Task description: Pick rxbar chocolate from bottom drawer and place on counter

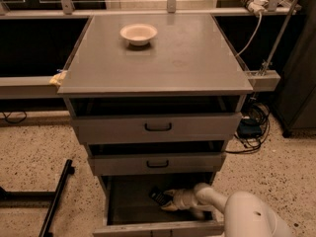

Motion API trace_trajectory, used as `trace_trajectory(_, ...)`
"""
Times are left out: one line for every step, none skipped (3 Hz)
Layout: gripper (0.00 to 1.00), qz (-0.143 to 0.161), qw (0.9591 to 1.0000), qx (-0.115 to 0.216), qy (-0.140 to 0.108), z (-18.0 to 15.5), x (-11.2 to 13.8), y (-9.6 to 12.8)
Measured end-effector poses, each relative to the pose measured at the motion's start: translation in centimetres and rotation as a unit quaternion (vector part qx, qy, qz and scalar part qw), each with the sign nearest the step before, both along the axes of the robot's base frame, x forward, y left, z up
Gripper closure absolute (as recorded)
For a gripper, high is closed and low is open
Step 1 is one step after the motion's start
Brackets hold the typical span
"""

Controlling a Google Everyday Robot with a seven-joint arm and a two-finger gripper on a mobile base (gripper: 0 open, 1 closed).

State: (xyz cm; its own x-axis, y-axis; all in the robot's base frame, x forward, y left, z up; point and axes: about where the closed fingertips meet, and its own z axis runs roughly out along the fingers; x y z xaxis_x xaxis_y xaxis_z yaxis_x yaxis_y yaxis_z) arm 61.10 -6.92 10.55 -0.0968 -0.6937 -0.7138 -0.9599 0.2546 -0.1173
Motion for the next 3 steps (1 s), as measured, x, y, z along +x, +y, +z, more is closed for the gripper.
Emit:
trace_trajectory(0.86,-0.004,0.9999,-0.007,0.010,0.0,-0.1,-0.2)
trace_trajectory(1.00,-0.004,0.9999,-0.009,0.013,0.1,-0.2,-0.2)
trace_trajectory(1.00,-0.002,0.9997,-0.010,0.023,1.0,-0.8,-0.9)
